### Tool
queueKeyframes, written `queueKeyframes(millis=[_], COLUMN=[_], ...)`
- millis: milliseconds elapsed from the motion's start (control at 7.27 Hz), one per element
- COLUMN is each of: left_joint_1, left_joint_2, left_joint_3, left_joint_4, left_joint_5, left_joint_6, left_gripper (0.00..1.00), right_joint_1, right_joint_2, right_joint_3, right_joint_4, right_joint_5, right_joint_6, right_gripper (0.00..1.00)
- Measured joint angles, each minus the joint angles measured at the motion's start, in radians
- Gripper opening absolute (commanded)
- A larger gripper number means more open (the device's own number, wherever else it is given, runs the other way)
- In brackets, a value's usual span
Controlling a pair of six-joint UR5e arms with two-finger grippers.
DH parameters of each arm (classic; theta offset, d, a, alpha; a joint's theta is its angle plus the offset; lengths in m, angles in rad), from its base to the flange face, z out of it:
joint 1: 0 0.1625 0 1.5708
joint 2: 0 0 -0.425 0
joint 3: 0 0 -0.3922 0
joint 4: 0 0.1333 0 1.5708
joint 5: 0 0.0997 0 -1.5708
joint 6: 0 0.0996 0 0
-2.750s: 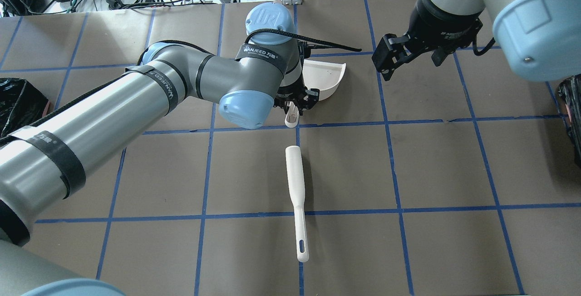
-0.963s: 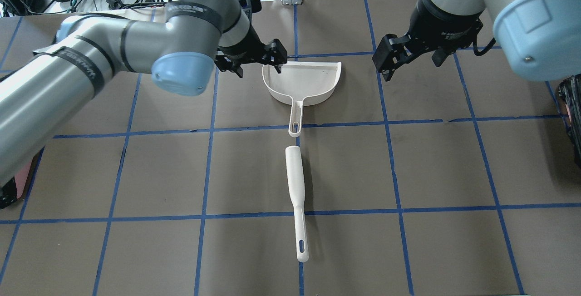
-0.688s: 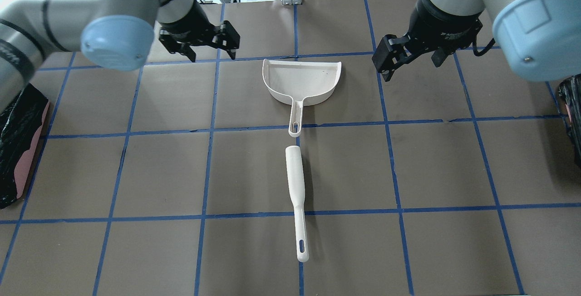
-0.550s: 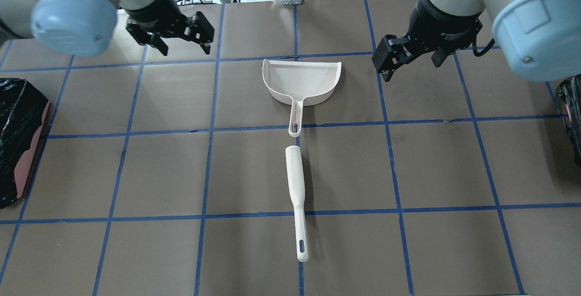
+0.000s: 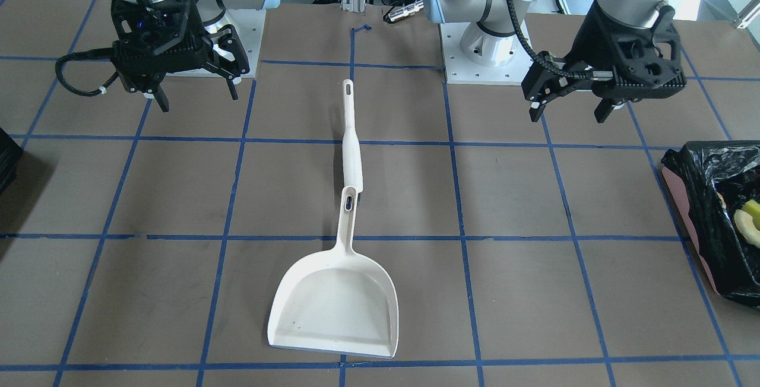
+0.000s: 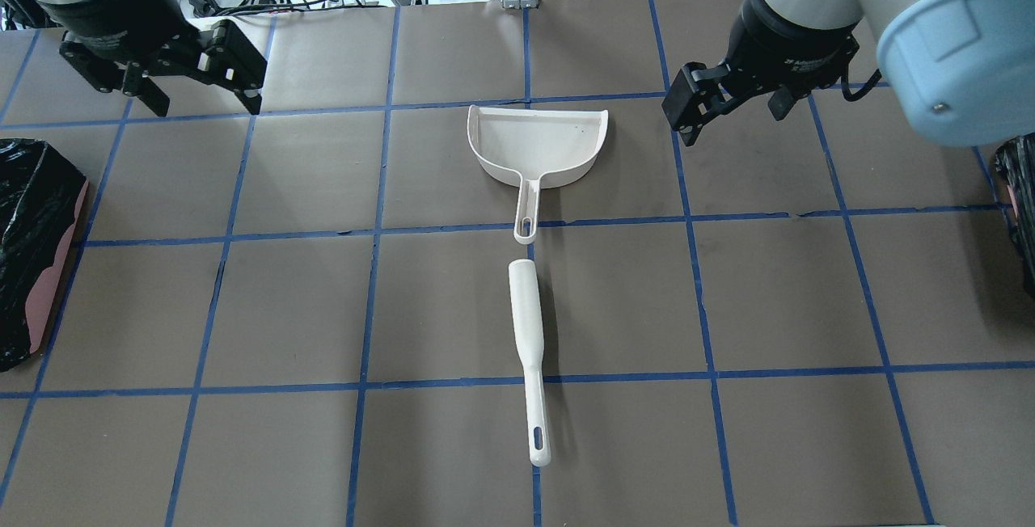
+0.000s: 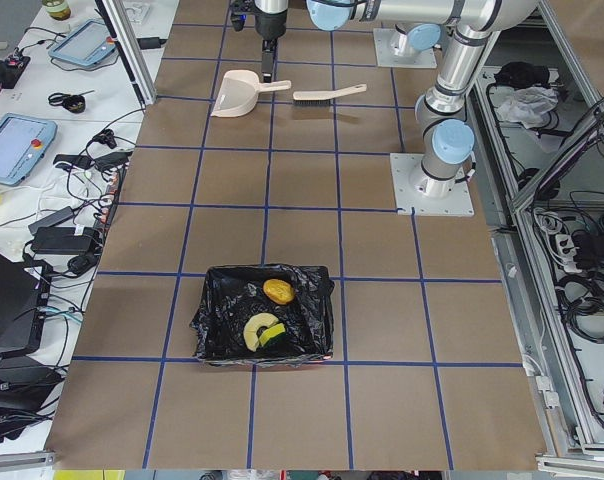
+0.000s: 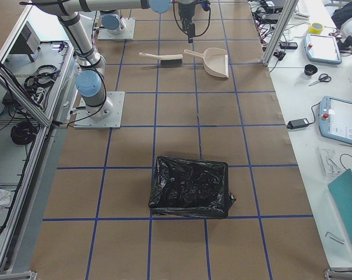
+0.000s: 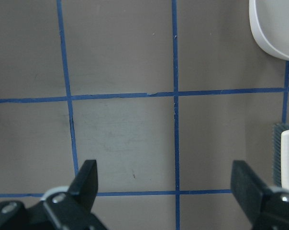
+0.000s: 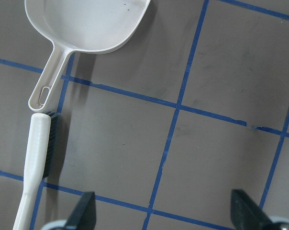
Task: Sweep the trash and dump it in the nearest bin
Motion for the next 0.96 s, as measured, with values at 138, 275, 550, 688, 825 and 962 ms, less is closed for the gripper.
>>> queueKeyframes(millis=[138,275,550,688,825,962], left_joint_1=[0.014,0.018,0.024,0.024,0.024,0.024], left_joint_2=[0.024,0.039,0.043,0.041,0.041,0.042], left_joint_3=[-0.034,-0.06,-0.08,-0.084,-0.087,-0.088], left_joint_4=[-0.003,0.001,0.019,0.032,0.038,0.04], left_joint_5=[0.002,0.005,0.007,0.006,0.005,0.005], left_joint_6=[-0.002,-0.003,-0.002,-0.005,-0.004,-0.001], left_gripper=[1.0,1.0,1.0,1.0,1.0,1.0], right_joint_1=[0.0,0.0,0.0,0.0,0.0,0.0], right_joint_2=[0.0,0.0,0.0,0.0,0.0,0.0], right_joint_3=[0.0,0.0,0.001,0.001,0.001,0.001], right_joint_4=[0.0,0.0,0.0,0.0,0.0,0.0], right_joint_5=[0.0,0.0,0.001,0.001,0.001,0.001], right_joint_6=[0.0,0.0,0.0,0.0,0.0,0.0], right_gripper=[1.0,1.0,1.0,1.0,1.0,1.0])
